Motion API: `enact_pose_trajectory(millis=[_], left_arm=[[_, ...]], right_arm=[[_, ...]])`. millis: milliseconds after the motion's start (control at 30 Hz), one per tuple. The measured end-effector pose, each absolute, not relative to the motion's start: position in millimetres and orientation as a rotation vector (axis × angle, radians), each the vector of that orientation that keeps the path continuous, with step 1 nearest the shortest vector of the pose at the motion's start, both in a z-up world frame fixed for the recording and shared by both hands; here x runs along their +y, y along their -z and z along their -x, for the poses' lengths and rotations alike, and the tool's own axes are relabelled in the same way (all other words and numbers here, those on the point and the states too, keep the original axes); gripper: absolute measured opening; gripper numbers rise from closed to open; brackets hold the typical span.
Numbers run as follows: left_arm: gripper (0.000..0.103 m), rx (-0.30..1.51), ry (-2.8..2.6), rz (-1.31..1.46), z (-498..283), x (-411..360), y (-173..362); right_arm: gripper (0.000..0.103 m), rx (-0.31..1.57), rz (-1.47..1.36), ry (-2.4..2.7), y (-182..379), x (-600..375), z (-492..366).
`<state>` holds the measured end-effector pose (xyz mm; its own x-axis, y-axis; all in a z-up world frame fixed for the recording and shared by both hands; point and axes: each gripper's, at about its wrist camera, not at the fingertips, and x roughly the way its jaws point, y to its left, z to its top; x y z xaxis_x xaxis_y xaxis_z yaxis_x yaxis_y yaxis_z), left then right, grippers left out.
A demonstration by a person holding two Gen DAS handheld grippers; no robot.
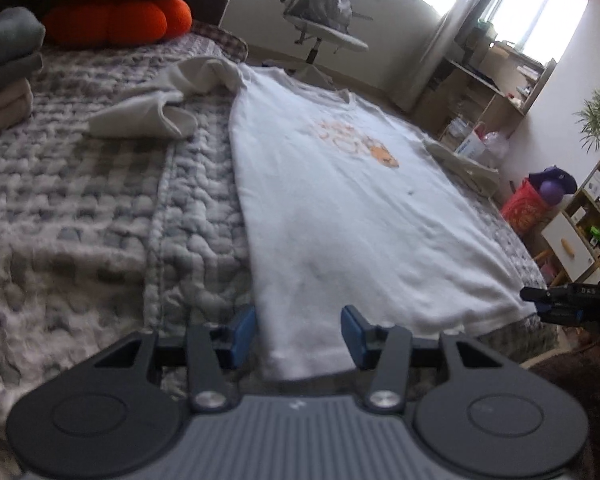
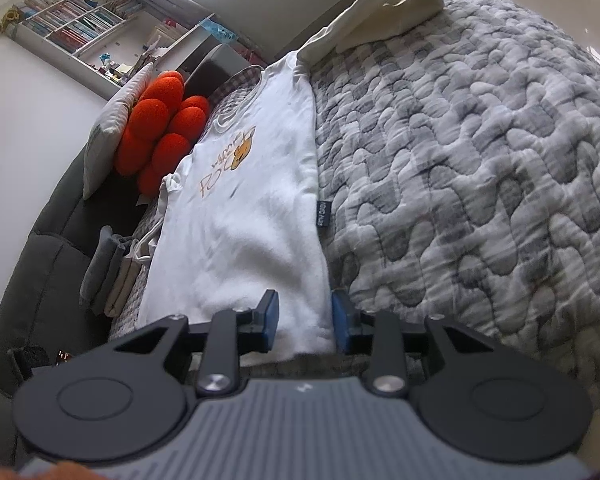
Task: Fold clothes
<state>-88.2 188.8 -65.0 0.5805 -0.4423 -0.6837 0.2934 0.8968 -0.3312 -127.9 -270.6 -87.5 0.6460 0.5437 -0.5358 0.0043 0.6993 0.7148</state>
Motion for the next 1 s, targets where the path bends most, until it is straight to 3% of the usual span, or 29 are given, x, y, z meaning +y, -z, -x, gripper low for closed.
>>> enact_pose_trajectory(millis=[233,500,600,667,767,1000], left_arm=[[0.045,0.901,0.371,0.173,80.4,188.7,67.6],[0.044,1.091,0.389,0.252,58.1,189.9,67.1],[0.03,1.136,0.413,0.303,58.6,193.4,72.0],[0.012,1.122,0.399,0.318,64.0,196.5,71.4],[0.008,1.093,0.38,0.336,72.9,201.1,68.7],[0.007,1.041,0.361,0.297,90.4,204.2,53.4]], right_arm=[[0.034,0.837,-0.736,-0.345,86.3,-267.7,132.9],[0.034,0.837,-0.743,-0.34,84.4,-268.1,132.0],[0.034,0.845,-0.749,-0.351,86.9,-266.2,130.9],[0.025,0.848,-0.748,-0.354,88.8,-265.0,130.0],[0.01,0.849,-0.748,-0.35,88.6,-264.9,130.3],[0.009,0.823,-0.716,-0.37,74.9,-264.9,136.8]])
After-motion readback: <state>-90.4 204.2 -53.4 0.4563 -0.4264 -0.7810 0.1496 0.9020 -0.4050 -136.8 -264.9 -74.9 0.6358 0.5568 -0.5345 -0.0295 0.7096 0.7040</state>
